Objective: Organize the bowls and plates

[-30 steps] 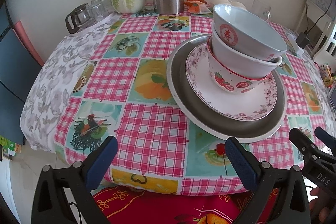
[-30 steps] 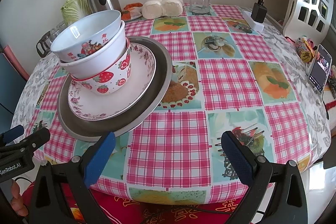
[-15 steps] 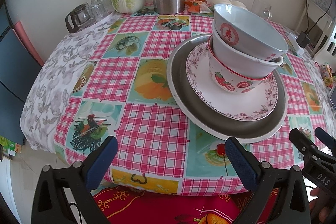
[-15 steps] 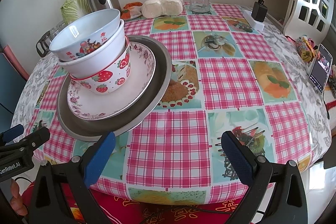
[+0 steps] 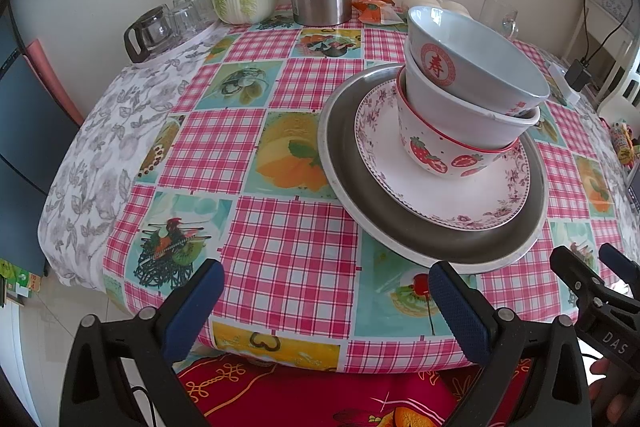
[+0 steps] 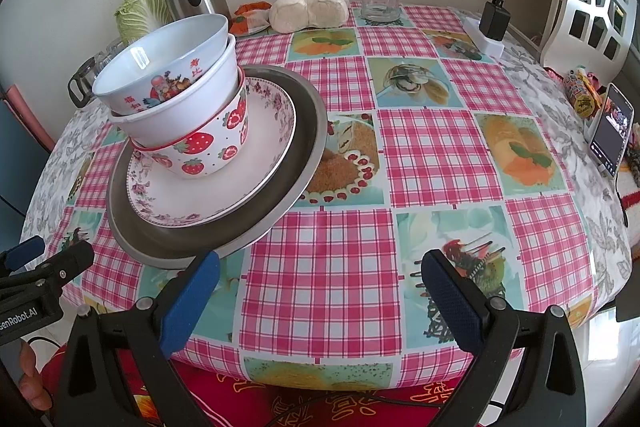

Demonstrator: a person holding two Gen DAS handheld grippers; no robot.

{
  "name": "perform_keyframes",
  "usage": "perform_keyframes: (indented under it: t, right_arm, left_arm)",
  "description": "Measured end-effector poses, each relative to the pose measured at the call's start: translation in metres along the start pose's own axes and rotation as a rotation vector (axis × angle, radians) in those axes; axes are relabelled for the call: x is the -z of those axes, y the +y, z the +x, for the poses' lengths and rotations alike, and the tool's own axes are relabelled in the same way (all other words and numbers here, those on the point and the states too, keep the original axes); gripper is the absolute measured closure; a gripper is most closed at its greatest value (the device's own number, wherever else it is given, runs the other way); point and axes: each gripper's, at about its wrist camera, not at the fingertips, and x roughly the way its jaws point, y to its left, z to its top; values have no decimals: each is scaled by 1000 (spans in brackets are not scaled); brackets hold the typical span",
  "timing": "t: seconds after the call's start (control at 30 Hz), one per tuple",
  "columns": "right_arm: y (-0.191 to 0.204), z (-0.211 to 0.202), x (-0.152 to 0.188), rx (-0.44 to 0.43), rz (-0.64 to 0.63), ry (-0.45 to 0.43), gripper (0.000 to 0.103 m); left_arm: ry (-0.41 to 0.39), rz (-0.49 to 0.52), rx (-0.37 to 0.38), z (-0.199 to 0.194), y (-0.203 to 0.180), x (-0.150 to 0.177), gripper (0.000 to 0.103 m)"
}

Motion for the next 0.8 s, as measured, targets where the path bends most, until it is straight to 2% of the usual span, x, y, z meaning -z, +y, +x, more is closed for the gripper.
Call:
perform_keyframes:
  t: [0.8]
  right_arm:
    - [-1, 0, 0, 1, 0, 3, 2]
  left_arm:
    - [3, -1, -1, 1, 2, 0, 0]
